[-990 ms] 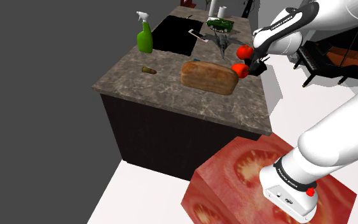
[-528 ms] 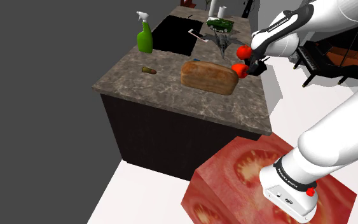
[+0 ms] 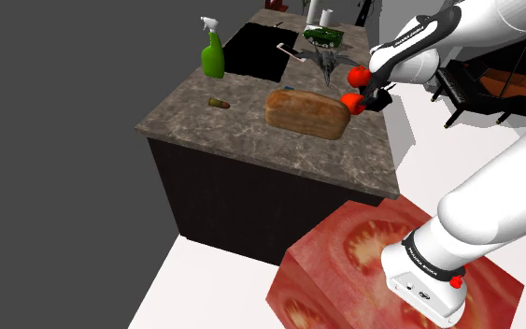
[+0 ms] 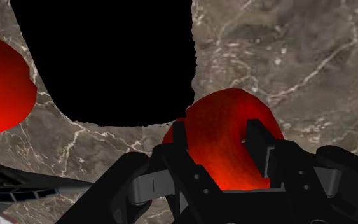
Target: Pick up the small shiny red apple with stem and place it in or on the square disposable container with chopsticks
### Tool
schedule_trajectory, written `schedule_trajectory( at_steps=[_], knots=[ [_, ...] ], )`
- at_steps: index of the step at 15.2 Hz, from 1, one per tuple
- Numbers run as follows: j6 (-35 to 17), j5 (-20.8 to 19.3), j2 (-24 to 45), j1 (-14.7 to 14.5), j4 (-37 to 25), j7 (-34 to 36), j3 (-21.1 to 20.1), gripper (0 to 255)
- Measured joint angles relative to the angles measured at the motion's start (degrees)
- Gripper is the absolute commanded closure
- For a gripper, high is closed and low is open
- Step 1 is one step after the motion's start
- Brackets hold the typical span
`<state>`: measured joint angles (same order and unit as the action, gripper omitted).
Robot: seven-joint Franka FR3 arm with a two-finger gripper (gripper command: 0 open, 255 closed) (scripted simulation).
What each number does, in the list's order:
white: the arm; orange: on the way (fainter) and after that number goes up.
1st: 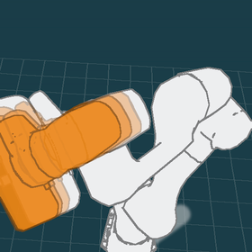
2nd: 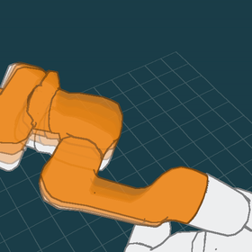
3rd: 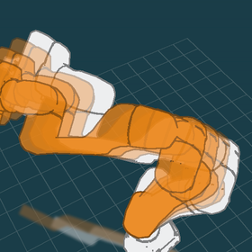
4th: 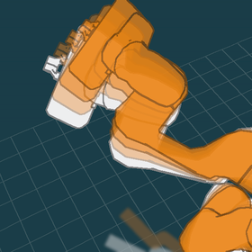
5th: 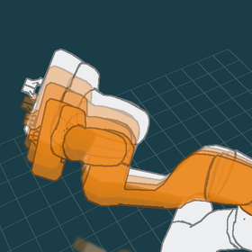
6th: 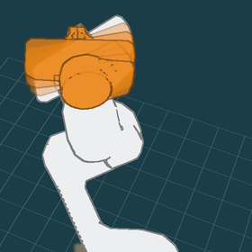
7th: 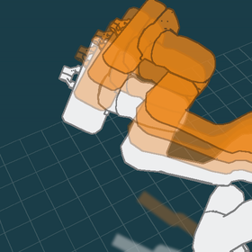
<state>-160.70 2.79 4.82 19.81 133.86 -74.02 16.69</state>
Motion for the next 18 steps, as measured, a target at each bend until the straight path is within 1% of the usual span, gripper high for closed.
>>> schedule_trajectory(
  at_steps=[6,18],
  knots=[
    [0.4,-0.3,-0.3,0.0,-0.1,0.2,0.1,255],
    [8.9,-4.2,-6.2,-0.3,-3.0,3.1,0.4,255]
  ],
)
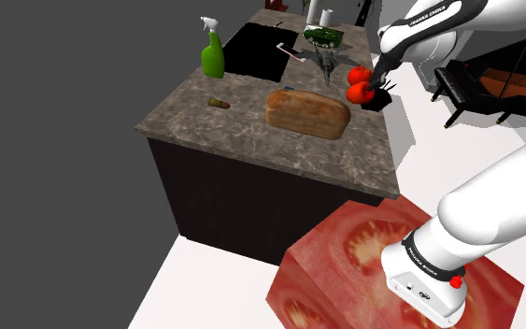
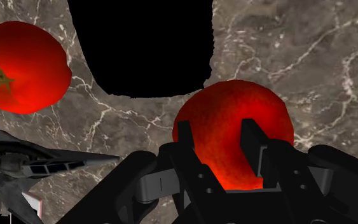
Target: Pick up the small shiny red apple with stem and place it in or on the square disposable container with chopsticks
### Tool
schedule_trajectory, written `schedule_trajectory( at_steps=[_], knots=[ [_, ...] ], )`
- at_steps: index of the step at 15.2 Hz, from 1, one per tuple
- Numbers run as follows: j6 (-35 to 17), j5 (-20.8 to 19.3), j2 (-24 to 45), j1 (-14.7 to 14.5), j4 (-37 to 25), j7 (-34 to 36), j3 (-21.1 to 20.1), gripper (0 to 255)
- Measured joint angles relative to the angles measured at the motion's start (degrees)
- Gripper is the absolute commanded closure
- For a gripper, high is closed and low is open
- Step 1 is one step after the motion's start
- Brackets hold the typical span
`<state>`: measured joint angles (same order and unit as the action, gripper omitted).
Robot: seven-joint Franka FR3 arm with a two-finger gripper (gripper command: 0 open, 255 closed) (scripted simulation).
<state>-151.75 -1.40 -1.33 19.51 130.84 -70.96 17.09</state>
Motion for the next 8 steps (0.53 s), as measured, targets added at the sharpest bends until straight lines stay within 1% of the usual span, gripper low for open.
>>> schedule_trajectory(
  at_steps=[8],
  knots=[
    [6.5,-1.5,-3.5,0.1,-3.2,0.9,-0.2,255]
  ],
)
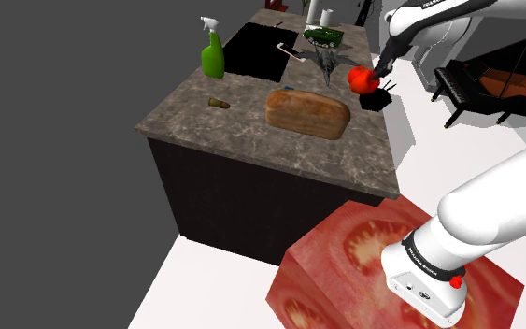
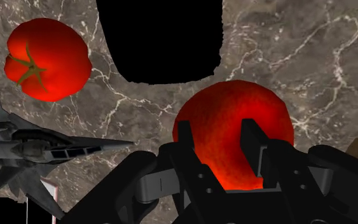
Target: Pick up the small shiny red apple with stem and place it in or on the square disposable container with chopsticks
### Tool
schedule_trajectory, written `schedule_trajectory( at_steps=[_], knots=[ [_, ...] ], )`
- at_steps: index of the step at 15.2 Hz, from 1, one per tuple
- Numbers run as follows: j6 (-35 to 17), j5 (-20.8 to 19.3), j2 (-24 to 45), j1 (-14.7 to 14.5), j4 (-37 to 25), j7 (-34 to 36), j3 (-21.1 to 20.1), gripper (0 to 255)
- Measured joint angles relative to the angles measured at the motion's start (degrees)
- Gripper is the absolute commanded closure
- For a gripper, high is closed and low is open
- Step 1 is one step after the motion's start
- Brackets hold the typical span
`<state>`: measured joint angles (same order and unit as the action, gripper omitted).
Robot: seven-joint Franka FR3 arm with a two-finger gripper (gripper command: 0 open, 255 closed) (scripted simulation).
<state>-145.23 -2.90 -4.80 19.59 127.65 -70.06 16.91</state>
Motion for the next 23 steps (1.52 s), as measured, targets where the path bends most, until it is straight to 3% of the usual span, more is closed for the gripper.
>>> schedule_trajectory(
  at_steps=[12,23],
  knots=[
    [9.0,-0.6,-2.7,0.1,-6.4,-0.1,-0.1,255],
    [17.9,10.8,10.6,5.4,-27.3,-16.9,6.7,255]
  ],
)
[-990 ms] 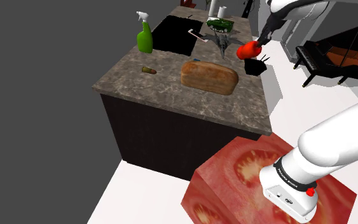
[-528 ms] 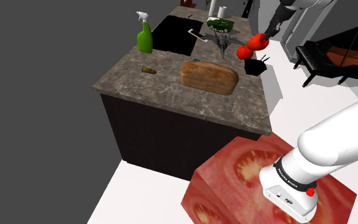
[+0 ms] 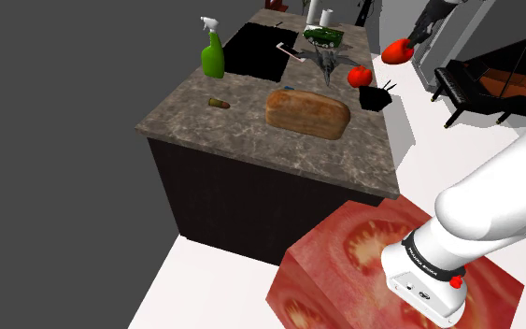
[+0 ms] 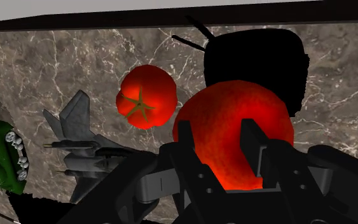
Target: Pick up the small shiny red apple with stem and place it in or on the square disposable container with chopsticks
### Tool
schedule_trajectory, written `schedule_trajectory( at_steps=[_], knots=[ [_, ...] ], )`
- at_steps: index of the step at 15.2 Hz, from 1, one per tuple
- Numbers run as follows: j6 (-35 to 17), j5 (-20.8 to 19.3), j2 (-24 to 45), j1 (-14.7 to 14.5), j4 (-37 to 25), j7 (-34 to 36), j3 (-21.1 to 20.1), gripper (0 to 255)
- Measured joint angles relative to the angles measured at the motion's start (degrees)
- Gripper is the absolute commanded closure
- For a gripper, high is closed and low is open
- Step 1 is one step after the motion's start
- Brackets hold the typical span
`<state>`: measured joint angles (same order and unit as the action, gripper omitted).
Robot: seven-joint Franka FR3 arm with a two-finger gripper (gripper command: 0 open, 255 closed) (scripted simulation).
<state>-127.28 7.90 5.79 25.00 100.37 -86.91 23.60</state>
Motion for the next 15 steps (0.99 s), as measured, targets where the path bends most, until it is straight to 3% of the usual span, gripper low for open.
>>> schedule_trajectory(
  at_steps=[15],
  knots=[
    [-9.8,3.2,3.1,0.7,7.2,-3.2,-0.3,255]
  ],
)
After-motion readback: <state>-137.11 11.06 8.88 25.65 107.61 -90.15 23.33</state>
